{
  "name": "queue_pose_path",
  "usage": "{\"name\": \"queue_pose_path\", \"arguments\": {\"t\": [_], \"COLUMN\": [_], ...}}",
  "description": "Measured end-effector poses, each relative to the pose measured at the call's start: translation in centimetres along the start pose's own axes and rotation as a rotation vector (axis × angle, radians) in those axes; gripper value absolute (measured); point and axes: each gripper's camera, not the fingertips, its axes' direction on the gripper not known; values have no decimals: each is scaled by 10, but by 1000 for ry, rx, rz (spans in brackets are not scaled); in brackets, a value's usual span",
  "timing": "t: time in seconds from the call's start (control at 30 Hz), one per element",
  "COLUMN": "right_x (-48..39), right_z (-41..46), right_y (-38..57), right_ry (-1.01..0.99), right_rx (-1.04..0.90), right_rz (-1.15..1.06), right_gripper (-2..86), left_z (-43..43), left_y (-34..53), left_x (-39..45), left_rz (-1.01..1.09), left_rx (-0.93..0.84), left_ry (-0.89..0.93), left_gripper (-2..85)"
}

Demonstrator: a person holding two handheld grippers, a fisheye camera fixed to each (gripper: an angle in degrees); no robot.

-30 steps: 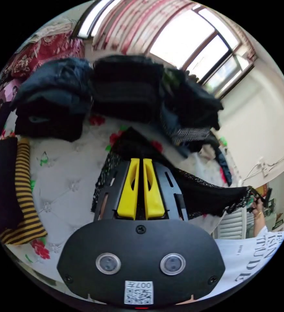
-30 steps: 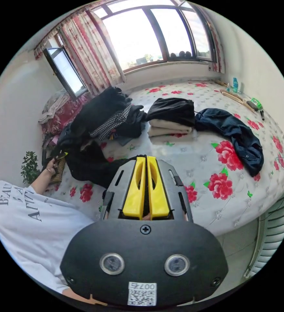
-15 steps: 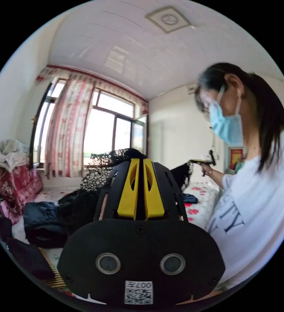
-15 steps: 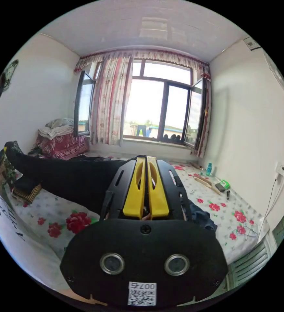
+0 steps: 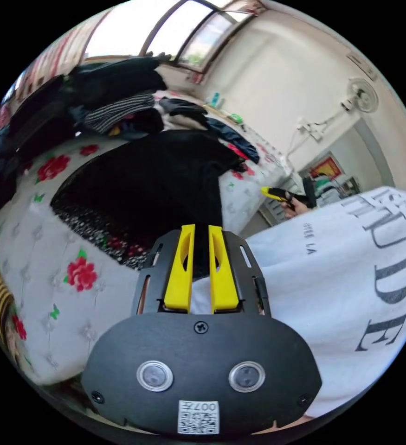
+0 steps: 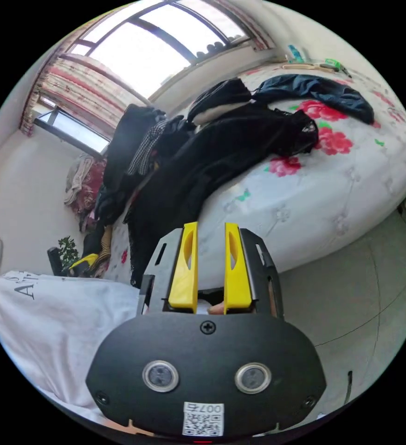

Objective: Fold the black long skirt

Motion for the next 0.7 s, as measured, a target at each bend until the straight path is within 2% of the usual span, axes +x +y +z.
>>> {"name": "queue_pose_path", "arguments": {"t": [0.17, 0.23, 0.33, 0.47, 0.63, 0.7], "right_x": [-22, -35, -53, -69, -91, -96], "right_z": [65, 81, 102, 128, 153, 153], "right_y": [29, 36, 50, 70, 91, 97], "right_ry": [-242, -269, -262, -269, -157, -145], "right_rx": [-220, -295, -376, -442, -461, -469], "right_rz": [-38, -77, -107, -8, 57, 61], "right_gripper": [67, 74, 85, 93, 50, 20], "left_z": [21, 25, 34, 64, 124, 135], "left_y": [-21, -34, -58, -96, -138, -152], "left_x": [-98, -139, -220, -322, -392, -392], "left_rz": [-224, -266, -341, -411, -420, -360], "left_rx": [-45, -33, -13, -52, -201, -224], "left_ry": [-265, -316, -332, -238, -224, -329], "left_gripper": [71, 80, 104, 140, 142, 108]}}
